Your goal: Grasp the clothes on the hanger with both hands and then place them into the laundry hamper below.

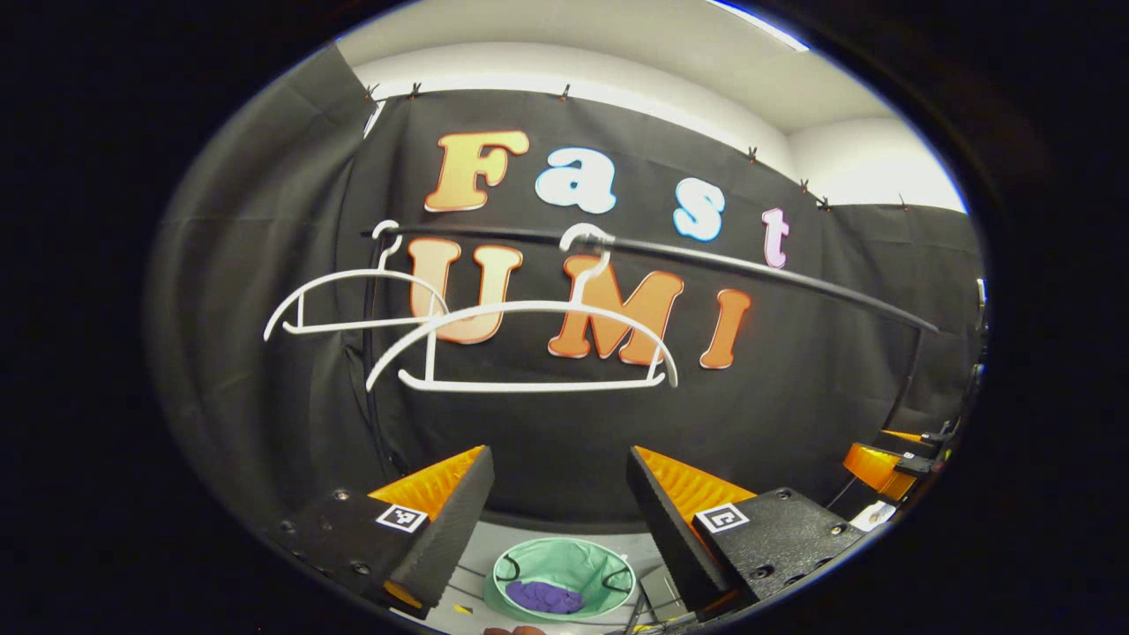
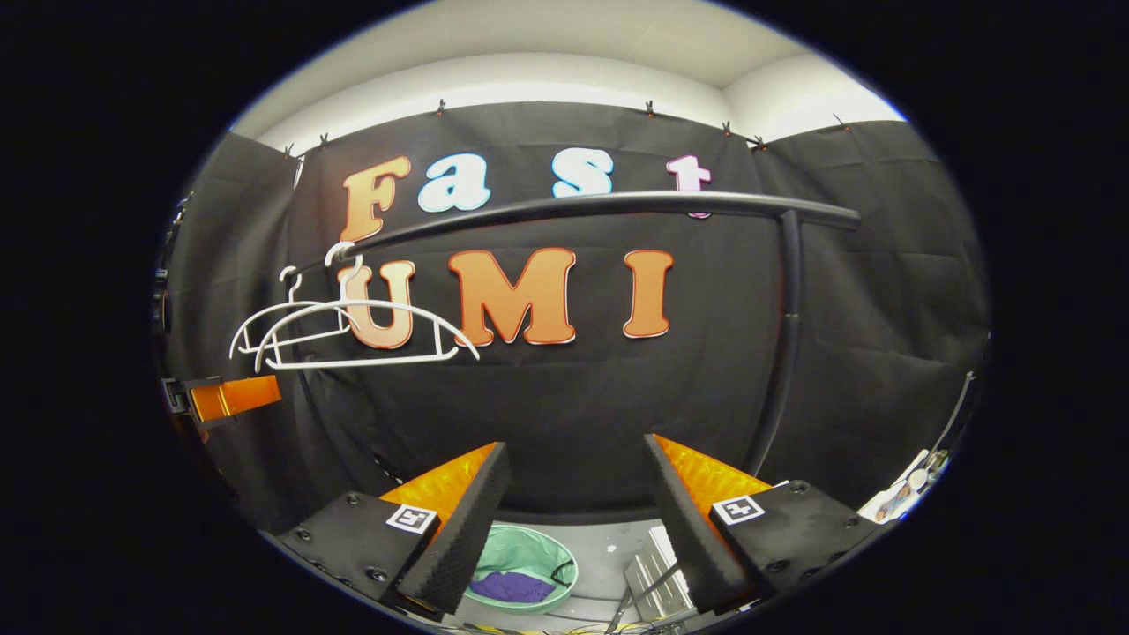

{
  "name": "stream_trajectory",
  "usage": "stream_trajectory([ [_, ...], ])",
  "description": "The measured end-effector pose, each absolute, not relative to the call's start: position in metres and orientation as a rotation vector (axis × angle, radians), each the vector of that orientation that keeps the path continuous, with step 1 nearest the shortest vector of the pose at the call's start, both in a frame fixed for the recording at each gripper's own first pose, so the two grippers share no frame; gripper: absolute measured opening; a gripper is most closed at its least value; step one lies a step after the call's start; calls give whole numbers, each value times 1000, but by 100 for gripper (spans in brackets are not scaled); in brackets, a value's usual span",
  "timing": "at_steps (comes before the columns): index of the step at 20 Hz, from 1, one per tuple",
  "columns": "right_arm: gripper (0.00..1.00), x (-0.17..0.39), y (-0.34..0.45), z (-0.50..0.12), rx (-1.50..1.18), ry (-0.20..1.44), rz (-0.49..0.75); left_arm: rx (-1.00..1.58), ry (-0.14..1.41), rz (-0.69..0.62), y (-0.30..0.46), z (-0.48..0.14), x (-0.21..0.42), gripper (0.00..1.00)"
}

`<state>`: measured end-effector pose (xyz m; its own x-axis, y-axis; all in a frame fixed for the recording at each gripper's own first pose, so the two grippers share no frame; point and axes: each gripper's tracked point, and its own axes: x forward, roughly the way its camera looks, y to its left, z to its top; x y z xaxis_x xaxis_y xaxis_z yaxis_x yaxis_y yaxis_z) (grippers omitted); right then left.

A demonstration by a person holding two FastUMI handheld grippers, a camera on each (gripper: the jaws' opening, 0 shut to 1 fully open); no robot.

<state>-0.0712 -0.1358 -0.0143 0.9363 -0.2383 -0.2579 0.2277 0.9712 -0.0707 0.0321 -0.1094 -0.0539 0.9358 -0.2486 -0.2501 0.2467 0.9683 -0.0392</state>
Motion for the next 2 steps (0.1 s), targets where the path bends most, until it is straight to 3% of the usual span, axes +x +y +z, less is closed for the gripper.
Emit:
stream_trajectory([
  [2,100,-71,-133,-12,-59,260,-268,-5,218,-263,-107,-41,40,93],
])
